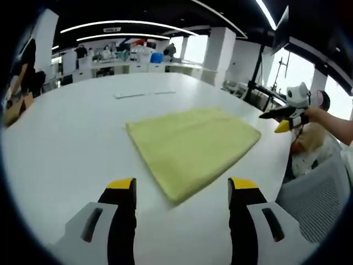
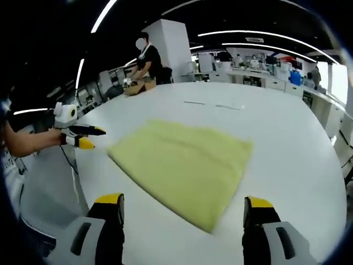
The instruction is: Fold the garment on the visible template until the final outline fits inside the template.
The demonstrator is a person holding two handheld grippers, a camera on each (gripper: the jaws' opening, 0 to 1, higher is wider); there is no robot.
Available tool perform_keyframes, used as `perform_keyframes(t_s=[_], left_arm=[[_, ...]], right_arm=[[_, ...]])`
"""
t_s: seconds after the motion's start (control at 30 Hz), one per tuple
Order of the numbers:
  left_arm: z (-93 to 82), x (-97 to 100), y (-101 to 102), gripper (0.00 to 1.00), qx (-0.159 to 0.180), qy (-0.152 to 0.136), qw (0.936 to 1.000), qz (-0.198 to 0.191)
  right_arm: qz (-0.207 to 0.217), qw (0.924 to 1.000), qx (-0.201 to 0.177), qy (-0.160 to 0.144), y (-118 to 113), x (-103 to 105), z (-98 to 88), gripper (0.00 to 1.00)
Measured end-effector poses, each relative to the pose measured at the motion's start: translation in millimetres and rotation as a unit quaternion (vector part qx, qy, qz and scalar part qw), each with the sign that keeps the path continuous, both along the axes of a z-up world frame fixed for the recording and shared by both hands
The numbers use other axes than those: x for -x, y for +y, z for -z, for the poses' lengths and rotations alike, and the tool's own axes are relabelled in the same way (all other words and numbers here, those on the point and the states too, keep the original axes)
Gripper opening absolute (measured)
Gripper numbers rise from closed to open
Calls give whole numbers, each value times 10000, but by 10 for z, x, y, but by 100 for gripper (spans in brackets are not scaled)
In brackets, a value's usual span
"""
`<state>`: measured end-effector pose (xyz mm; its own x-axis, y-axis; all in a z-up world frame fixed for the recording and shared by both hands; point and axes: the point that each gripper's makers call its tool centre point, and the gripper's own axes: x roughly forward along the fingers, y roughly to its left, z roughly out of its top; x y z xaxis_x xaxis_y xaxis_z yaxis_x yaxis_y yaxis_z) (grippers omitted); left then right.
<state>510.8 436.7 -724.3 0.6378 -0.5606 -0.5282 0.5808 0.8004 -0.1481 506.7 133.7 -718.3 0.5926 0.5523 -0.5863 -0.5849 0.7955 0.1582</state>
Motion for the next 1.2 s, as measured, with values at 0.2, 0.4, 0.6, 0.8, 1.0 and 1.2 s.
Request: perform_keyframes(t_s=[0.2, 0.4, 0.6, 0.8, 1.0, 1.2], left_arm=[[-121, 56, 28, 73, -169, -271, 9995, 85], [-175, 83, 35, 82, -222, -440, 9987, 133], [-184, 135, 62, 90, -187, -463, 9987, 42], [-183, 180, 30, 99, -261, -482, 9984, 103], [-166, 205, 32, 99, -211, -446, 9988, -9], [-138, 228, 52, 99, -230, -399, 9989, -59]], right_arm=[[23, 9994, -138, -305, 53, 8, -183, 98], [59, 9986, -203, -493, 69, 51, -301, 99], [126, 9978, -228, -606, 75, 96, -318, 99], [159, 9973, -215, -679, 64, 108, -308, 99], [141, 9974, -174, -684, 74, 101, -306, 99], [90, 9975, -100, -690, 82, 111, -297, 99]])
